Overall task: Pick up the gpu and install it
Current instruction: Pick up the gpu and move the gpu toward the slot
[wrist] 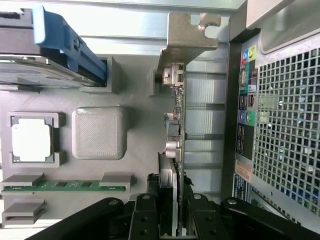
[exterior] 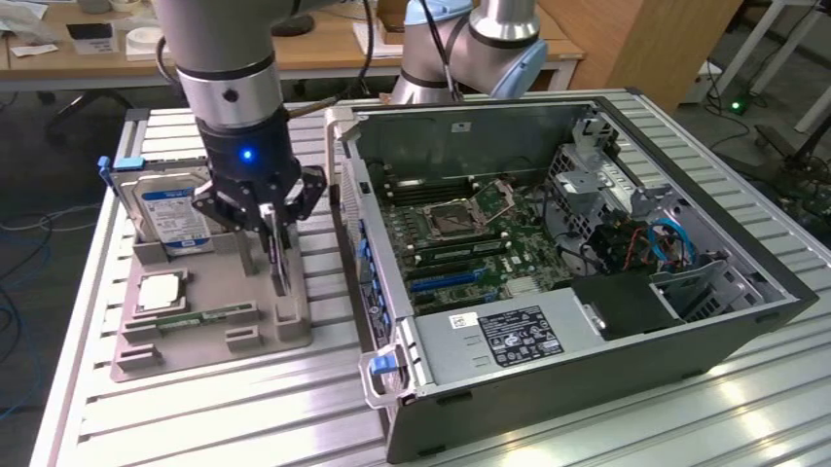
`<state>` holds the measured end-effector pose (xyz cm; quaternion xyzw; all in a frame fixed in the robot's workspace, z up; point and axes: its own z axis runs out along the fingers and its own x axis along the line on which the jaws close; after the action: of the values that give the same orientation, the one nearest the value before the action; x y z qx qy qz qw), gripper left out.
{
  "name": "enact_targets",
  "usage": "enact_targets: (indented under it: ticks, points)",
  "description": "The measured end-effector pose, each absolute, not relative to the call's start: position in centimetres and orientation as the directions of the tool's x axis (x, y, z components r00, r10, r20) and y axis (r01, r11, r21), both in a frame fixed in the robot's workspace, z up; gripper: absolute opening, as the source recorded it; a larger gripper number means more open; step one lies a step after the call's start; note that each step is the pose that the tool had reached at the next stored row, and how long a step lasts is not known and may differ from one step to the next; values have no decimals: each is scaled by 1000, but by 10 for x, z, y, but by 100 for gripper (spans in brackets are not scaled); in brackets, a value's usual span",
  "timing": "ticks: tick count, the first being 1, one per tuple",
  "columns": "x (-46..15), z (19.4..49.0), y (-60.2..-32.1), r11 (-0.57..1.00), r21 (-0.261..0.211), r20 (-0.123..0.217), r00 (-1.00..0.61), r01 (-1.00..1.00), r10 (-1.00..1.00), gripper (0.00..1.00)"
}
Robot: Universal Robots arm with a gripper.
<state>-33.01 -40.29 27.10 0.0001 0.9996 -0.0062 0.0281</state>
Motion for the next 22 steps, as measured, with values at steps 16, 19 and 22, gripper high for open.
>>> enact_targets:
  ticks: [16, 19, 22]
  points:
    - [-330, 309, -403, 1000, -11, -56, -998, 1, 0, 27]
    - [-330, 316, -403, 1000, -11, -56, -998, 1, 0, 27]
    - [-330, 323, -403, 1000, -11, -56, -998, 1, 0, 27]
